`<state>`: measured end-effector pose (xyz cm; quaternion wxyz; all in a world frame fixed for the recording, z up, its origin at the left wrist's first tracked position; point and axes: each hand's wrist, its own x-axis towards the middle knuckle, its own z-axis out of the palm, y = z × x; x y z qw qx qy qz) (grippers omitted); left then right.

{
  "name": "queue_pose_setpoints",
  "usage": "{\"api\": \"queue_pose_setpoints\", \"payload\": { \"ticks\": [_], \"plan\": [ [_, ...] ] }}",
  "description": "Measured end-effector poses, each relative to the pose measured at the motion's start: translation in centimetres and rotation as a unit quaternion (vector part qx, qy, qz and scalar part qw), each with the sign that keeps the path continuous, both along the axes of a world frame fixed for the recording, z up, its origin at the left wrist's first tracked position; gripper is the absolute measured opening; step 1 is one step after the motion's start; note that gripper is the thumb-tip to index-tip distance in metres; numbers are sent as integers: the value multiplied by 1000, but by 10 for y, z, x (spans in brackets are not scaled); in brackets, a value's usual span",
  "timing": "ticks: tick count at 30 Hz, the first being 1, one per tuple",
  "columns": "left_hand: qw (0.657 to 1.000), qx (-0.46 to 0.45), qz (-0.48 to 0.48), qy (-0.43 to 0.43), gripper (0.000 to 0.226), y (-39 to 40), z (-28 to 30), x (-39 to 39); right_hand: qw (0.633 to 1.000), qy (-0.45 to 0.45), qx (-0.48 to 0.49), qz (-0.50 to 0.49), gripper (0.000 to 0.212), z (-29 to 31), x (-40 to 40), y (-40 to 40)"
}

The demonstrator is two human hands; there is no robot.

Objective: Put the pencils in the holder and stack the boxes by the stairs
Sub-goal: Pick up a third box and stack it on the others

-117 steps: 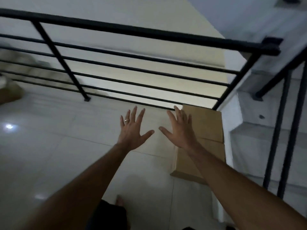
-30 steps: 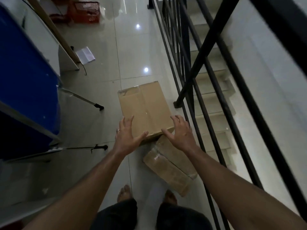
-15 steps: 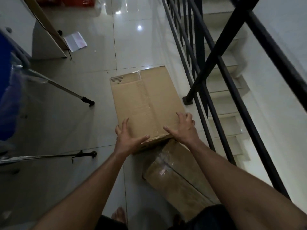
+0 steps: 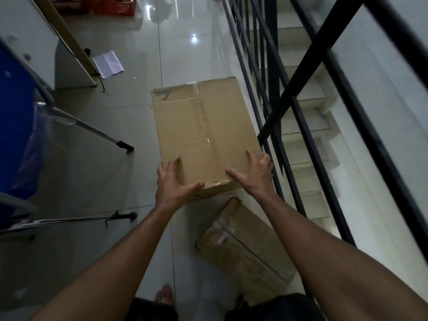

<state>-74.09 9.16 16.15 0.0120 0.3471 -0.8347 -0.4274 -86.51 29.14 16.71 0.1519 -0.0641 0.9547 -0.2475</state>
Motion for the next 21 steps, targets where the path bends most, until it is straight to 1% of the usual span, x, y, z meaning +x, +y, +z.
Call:
{"api": "queue_pose_setpoints", "payload": {
  "ticks": [4, 8, 9, 11, 14, 18, 21],
  "plan": [
    [1000, 6, -15, 8, 110, -4, 90, 4, 1000, 16, -6, -18, 97, 90, 10, 1],
    [1000, 12, -27, 11, 110, -3, 195, 13, 999, 17, 5, -27, 97, 194, 23, 5],
    [999, 14, -29, 9, 110, -1, 231, 17, 999, 16, 10, -34, 97, 230, 28, 8],
    [999, 14, -37, 3, 110, 1, 268, 24, 999, 13, 16, -40, 98, 268, 38, 13],
    [998, 16, -57, 2, 112, 6, 348, 41, 998, 18, 21, -52, 98, 351, 62, 24],
    [995, 0, -103, 8, 112, 4, 410, 63, 996, 31, 28, -77, 97, 413, 100, 33],
    [988, -16, -151, 14, 110, -3, 440, 79, 993, 37, 26, -106, 98, 443, 133, 34]
  ]
}}
